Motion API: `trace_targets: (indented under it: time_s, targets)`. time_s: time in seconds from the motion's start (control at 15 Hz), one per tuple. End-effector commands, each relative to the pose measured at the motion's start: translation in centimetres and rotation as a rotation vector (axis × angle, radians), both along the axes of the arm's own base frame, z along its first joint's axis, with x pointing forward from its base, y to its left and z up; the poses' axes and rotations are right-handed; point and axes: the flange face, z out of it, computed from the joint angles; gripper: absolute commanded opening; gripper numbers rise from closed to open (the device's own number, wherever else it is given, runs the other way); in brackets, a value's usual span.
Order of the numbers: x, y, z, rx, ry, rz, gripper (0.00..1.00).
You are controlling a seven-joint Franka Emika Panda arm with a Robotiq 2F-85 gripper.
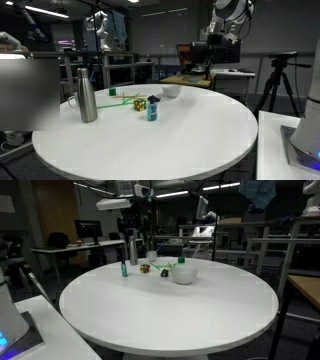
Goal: Move the blue bottle to the right
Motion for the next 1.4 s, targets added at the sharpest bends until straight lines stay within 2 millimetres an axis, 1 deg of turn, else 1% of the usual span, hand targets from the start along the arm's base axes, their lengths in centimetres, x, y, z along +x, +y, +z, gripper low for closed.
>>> trace_targets:
  time_s: [0.0, 0.8, 0.87, 1.33]
  targets:
    - [0.0, 0.0, 0.1, 0.000, 0.001, 0.000, 1.00]
    - [0.0, 0.0, 0.1, 0.000, 0.001, -0.001, 1.00]
    - [0.2, 0.2, -0.1, 0.008, -0.007, 0.006, 1.00]
    - [1.7, 3.0, -1.5, 0.075, 0.013, 0.087, 1.00]
